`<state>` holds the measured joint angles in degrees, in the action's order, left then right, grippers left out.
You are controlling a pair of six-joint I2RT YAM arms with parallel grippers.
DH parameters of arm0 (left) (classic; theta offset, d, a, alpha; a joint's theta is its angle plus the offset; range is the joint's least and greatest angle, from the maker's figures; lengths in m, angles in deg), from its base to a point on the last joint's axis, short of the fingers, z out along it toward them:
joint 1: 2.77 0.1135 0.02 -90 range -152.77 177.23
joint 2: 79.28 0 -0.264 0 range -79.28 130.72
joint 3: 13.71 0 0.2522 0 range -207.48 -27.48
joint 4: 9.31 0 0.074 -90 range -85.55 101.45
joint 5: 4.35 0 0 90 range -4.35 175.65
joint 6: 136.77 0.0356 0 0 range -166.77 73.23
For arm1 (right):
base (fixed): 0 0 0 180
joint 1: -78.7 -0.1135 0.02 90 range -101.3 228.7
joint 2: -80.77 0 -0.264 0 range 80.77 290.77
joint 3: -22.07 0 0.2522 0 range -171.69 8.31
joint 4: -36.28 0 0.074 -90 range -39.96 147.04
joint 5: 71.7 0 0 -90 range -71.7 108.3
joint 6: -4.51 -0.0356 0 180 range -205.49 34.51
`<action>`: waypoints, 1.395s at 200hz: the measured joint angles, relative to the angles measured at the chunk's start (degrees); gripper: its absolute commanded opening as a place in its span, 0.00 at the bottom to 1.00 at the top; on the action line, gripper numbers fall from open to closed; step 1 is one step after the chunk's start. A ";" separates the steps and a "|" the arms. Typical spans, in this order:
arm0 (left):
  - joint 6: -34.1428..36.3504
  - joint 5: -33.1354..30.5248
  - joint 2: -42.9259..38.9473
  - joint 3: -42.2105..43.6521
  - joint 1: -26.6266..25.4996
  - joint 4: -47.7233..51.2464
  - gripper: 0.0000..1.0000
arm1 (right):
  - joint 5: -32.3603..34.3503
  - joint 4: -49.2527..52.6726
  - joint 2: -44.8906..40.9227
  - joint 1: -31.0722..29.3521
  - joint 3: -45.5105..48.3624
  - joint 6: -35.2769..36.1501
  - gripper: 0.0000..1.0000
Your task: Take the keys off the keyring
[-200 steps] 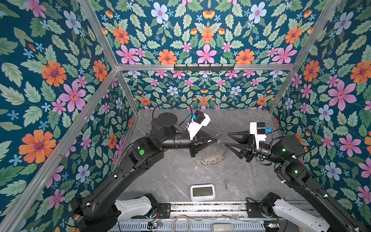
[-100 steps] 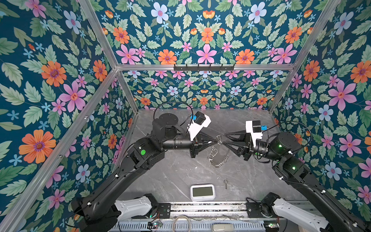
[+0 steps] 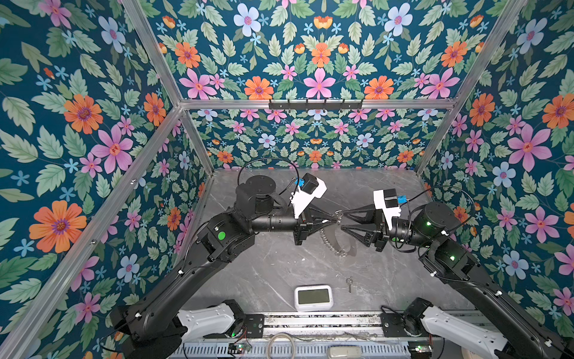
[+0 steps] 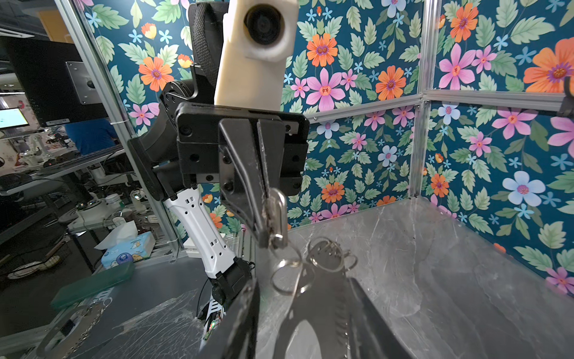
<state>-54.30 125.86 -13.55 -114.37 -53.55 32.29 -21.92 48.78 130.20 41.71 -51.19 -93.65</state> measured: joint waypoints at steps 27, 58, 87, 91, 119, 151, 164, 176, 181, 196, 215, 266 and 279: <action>0.00 0.00 -0.04 0.11 0.00 -0.02 0.00 | 0.79 0.02 -0.68 -0.09 -0.35 -0.04 0.45; 0.00 0.02 -0.15 0.28 0.00 -0.26 0.00 | 1.33 0.02 -0.35 -0.13 -1.01 -0.11 0.40; 0.00 0.07 -0.15 0.28 0.00 -0.83 0.00 | 1.33 0.79 1.16 -0.76 -1.68 -0.04 0.33; 0.00 0.09 -0.15 0.28 0.00 -0.87 0.00 | 1.36 1.01 1.31 -0.81 -1.73 -0.04 0.31; 0.00 0.11 -0.22 0.28 0.00 -1.14 0.00 | 1.40 1.79 2.25 -1.22 -1.99 0.46 0.22; 0.00 0.13 -0.35 0.28 0.00 -1.22 0.00 | 1.40 1.90 2.69 -1.57 -2.01 0.83 0.17; -0.02 0.13 -0.35 0.28 0.00 -1.22 0.00 | 1.40 1.88 2.73 -1.68 -1.99 0.85 0.17; -0.02 0.15 -0.35 0.28 0.00 -1.20 0.00 | 1.36 1.81 2.82 -1.77 -1.97 0.83 0.19; -0.02 0.15 -0.35 0.28 0.00 -1.20 0.00 | 1.36 1.79 2.86 -1.84 -1.97 0.83 0.21; -0.02 0.17 -0.35 0.28 0.00 -1.20 0.00 | 1.29 1.75 2.95 -1.90 -1.92 0.83 0.28; -0.02 0.22 -0.35 0.31 0.00 -1.25 0.00 | 1.29 1.70 2.89 -1.95 -1.88 0.85 0.32; -0.20 0.22 -0.44 0.50 0.00 -1.31 0.00 | 1.20 1.64 2.32 -2.05 -1.66 1.01 0.35; -0.20 0.24 -0.44 0.50 0.00 -1.29 0.00 | 1.20 1.64 2.14 -2.08 -1.53 1.05 0.36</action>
<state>-54.50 126.10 -13.98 -113.86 -53.55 31.00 -20.72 50.42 132.34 39.63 -52.72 -92.60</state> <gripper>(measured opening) 0.049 0.355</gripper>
